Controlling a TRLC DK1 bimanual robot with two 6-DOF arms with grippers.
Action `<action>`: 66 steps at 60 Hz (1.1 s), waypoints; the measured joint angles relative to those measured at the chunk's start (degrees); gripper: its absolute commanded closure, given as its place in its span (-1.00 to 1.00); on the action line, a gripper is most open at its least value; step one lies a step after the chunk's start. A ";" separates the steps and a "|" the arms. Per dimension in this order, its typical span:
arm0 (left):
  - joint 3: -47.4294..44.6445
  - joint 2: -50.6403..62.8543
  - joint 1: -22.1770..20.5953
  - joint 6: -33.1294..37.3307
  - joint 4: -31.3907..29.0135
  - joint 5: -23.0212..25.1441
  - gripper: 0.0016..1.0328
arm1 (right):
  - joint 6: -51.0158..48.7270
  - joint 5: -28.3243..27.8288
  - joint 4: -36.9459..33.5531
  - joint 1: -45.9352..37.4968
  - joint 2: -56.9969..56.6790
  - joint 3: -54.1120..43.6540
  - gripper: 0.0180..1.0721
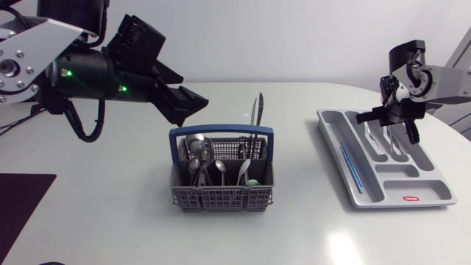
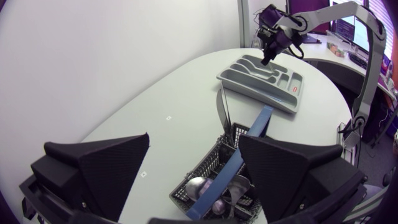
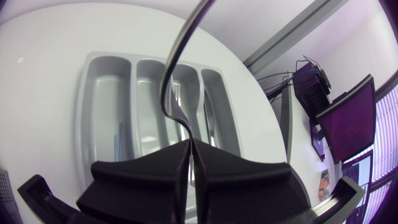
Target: Sort the cutlery from the basket into the organizer compartments.
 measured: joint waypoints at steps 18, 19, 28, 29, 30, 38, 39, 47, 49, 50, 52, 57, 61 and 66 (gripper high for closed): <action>-0.26 0.00 -2.21 -0.13 0.87 -1.70 -0.92 | 1.11 2.60 -1.79 -4.79 13.20 10.25 0.89; -0.26 0.00 -2.25 -0.13 0.94 -1.81 -0.92 | 1.14 2.60 -2.14 -4.90 13.75 10.82 0.89; -0.26 0.00 -2.54 -0.15 0.98 -2.19 -0.92 | 1.60 2.67 -5.31 -5.53 18.27 15.85 0.89; -0.26 0.00 -2.54 -0.15 1.01 -2.29 -0.92 | 1.70 2.67 -5.77 -5.53 18.67 16.35 0.89; -0.26 0.00 -2.54 -0.15 1.01 -2.49 -0.92 | 1.77 2.64 -6.14 -5.53 19.08 16.81 0.89; -0.26 0.00 -2.56 -0.15 0.98 -2.71 -0.92 | 2.82 2.56 -9.20 -5.57 22.62 21.29 0.89; -0.26 0.00 -2.56 -0.15 0.98 -2.71 -0.92 | 2.93 2.43 -9.79 -5.57 23.15 22.03 0.89; -0.61 -0.24 -2.56 -0.15 0.94 -2.78 -0.92 | 4.13 1.18 -12.90 -5.81 26.73 27.26 0.88; -0.81 -0.42 -2.56 -0.15 0.85 -2.86 -0.92 | 4.26 1.07 -13.55 -5.90 27.58 28.44 0.83; -0.85 -0.50 -2.56 -0.15 0.76 -2.91 -0.92 | 4.35 0.92 -14.14 -5.95 28.13 29.29 0.83; -0.94 -0.79 -2.56 -0.15 0.70 -2.91 -0.92 | 4.61 0.63 -15.15 -6.16 29.22 30.86 0.83; -0.96 -1.44 -2.56 -0.15 0.31 -2.91 -0.92 | 5.16 0.31 -16.59 -6.64 31.43 33.66 0.76; -0.96 -2.01 -2.56 -0.15 -0.24 -2.91 -0.92 | 5.40 -0.20 -17.29 -6.93 32.52 34.67 0.62; -0.96 -2.49 -2.56 -0.15 -0.57 -2.91 -0.92 | 5.64 -0.72 -17.51 -7.08 33.51 35.08 0.47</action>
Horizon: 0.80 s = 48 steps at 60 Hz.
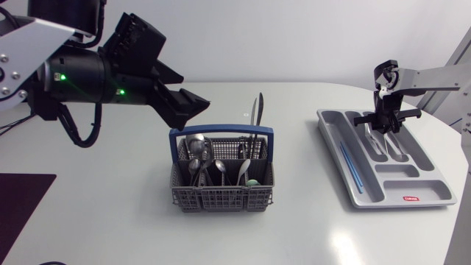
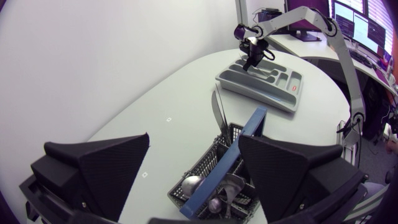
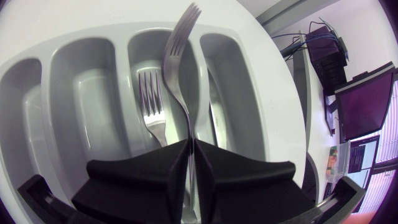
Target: Sort the cutlery from the basket into the organizer compartments.
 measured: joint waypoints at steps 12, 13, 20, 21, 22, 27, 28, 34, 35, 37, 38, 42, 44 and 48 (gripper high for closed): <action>-0.07 -0.42 -0.83 0.00 -0.17 -1.11 -0.92 | 0.17 -0.83 -1.29 0.13 0.72 0.11 0.33; -0.07 -0.42 -0.98 0.02 -0.17 -1.22 -0.92 | 0.20 -0.87 -1.29 0.13 0.70 0.11 0.29; -0.11 -0.42 -1.95 0.02 -0.17 -1.97 -0.92 | 0.24 -1.90 -0.85 0.11 0.28 -0.55 -0.01; -0.11 -0.42 -2.08 0.02 -0.20 -2.01 -0.92 | 0.31 -2.12 -0.61 0.11 -0.09 -1.09 -0.05; -0.11 -0.42 -2.25 0.02 -0.17 -2.14 -0.92 | 0.37 -2.32 -0.37 0.11 -0.59 -1.64 -0.09; -0.11 -0.42 -3.10 0.00 -0.20 -3.08 -0.92 | 0.39 -3.89 0.72 0.11 -4.26 -5.27 -0.28; -0.11 -0.42 -3.30 0.02 -0.17 -3.23 -0.92 | 0.37 -4.28 1.07 0.11 -5.27 -6.10 -0.29; -0.11 -0.42 -4.48 0.04 -0.20 -3.69 -0.92 | 0.09 -6.47 5.01 0.13 -13.86 -12.33 -0.31; -0.11 -0.42 -4.76 0.04 -0.20 -3.89 -0.92 | -0.15 -7.13 5.60 0.13 -15.47 -13.35 -0.31; -0.11 -0.42 -5.29 0.11 -0.20 -4.31 -0.92 | -0.83 -8.92 7.28 0.13 -19.32 -15.72 -0.31; -0.11 -0.39 -5.55 0.13 -0.20 -4.37 -0.92 | -1.27 -9.77 7.89 0.13 -20.98 -16.70 -0.32; -0.11 -0.24 -6.47 0.48 -0.20 -4.74 -0.91 | -3.02 -13.94 10.95 0.13 -27.87 -20.92 -0.37; -0.09 0.02 -6.86 0.50 -0.15 -4.74 -0.91 | -3.93 -16.59 12.50 0.20 -31.10 -23.26 -0.37; 0.17 1.27 -7.17 0.92 -0.17 -4.72 -0.90 | -6.19 -21.66 15.52 0.20 -36.41 -28.26 -0.39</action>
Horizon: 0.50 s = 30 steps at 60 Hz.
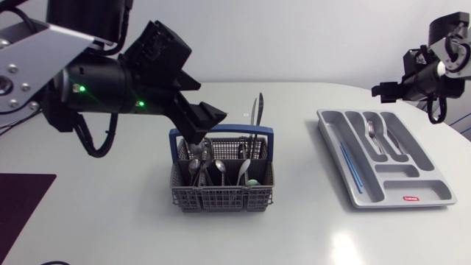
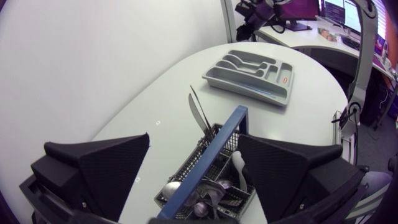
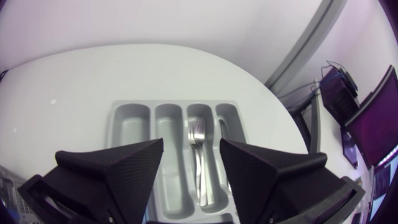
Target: Sort the cutlery from the basket into the organizer compartments.
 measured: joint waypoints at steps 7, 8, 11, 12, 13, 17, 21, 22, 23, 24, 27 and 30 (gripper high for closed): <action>2.56 4.44 0.00 0.74 -0.22 -0.22 -0.90 | -3.72 -7.61 3.06 0.04 -6.38 -9.11 -0.42; 3.06 5.14 0.00 0.90 -0.24 -0.22 -0.90 | -4.22 -8.85 3.37 0.04 -7.06 -10.36 -0.42; 4.70 7.30 -0.02 1.07 -0.26 -0.24 -0.90 | -5.53 -12.15 4.79 0.04 -9.16 -14.32 -0.42; 5.27 7.96 -0.07 1.07 -0.31 -0.24 -0.89 | -5.84 -13.11 5.18 0.07 -9.73 -15.37 -0.42; 5.86 8.59 -0.13 1.09 -0.37 -0.24 -0.89 | -5.99 -13.94 5.55 0.15 -10.27 -16.33 -0.42; 8.55 11.32 -0.28 1.09 -0.46 -0.24 -0.89 | -6.47 -17.62 5.75 0.33 -12.17 -18.95 -0.42; 11.50 14.01 -0.31 1.09 -0.46 -0.22 -0.89 | -6.97 -22.58 5.73 0.52 -13.60 -20.09 -0.42; 12.07 14.53 -0.31 1.09 -0.48 -0.24 -0.89 | -7.10 -23.87 5.77 0.63 -13.94 -20.31 -0.42; 12.61 15.06 -0.31 1.09 -0.48 -0.24 -0.89 | -7.15 -25.09 5.75 0.70 -14.32 -20.46 -0.42; 13.11 15.54 -0.31 1.09 -0.48 -0.24 -0.89 | -7.28 -26.23 5.70 0.81 -14.69 -20.61 -0.42; 14.32 16.74 -0.31 1.09 -0.46 -0.24 -0.89 | -7.52 -29.51 5.51 1.60 -15.80 -20.87 -0.42; 14.91 17.42 -0.31 1.09 -0.66 -0.24 -0.89 | -7.72 -32.28 5.42 2.69 -16.59 -20.90 -0.42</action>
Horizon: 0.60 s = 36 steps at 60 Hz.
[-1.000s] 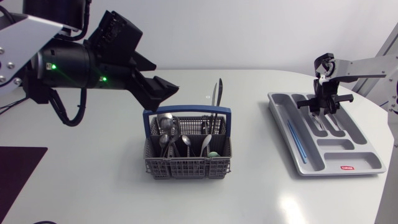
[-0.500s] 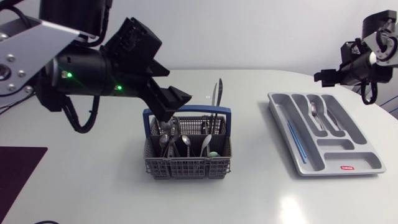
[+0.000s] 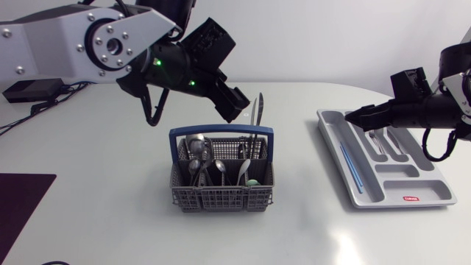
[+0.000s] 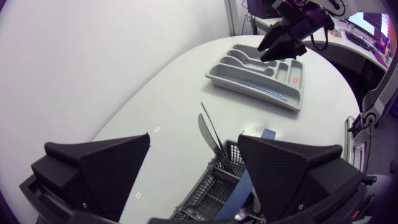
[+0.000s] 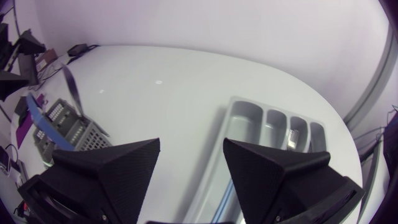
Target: Sort the cutlery from the basket into the organizer compartments.
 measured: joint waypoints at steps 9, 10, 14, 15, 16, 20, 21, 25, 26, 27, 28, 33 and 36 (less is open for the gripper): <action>0.20 0.24 0.00 0.00 -0.50 0.00 -0.89 | -1.92 -4.96 -1.42 4.68 -0.57 0.00 -0.42; 0.20 0.24 0.00 0.00 -0.50 0.00 -0.89 | -2.21 -5.29 -1.62 5.18 -0.57 0.00 -0.42; 0.20 0.24 0.00 0.00 -0.90 0.00 -0.89 | -2.78 -6.58 -2.51 6.99 -0.61 0.00 -0.42; 0.20 0.24 0.00 0.00 -1.11 0.00 -0.89 | -2.82 -6.95 -2.69 7.34 -0.68 0.00 -0.42; 0.20 0.22 0.00 0.00 -1.36 0.00 -0.89 | -2.99 -7.39 -2.99 7.65 -0.79 0.00 -0.42; 0.20 0.07 0.00 0.00 -2.34 0.00 -0.88 | -3.50 -9.66 -4.26 8.46 -1.46 -0.17 -0.42; 0.15 -0.02 0.00 0.00 -2.54 0.00 -0.88 | -3.85 -10.23 -4.39 8.57 -1.95 -0.42 -0.42; -1.38 -1.60 0.00 0.00 -2.86 0.00 -0.86 | -4.35 -10.80 -4.94 9.57 -4.96 -1.99 -0.42; -1.92 -2.19 0.00 0.00 -3.04 0.00 -0.86 | -4.63 -10.86 -5.27 9.84 -5.79 -2.38 -0.42; -2.51 -2.82 0.00 0.07 -3.30 0.02 -0.86 | -4.74 -10.93 -5.57 10.23 -6.64 -2.82 -0.42; -3.28 -3.69 -0.02 0.24 -3.74 0.02 -0.86 | -5.01 -10.97 -5.92 10.64 -7.52 -3.30 -0.42; -6.80 -7.93 -0.59 1.33 -5.11 0.00 -0.86 | -5.86 -11.23 -7.43 13.38 -12.31 -6.12 -0.42; -8.59 -10.38 -0.94 1.86 -5.90 0.02 -0.86 | -6.21 -11.32 -8.39 14.95 -15.04 -7.67 -0.42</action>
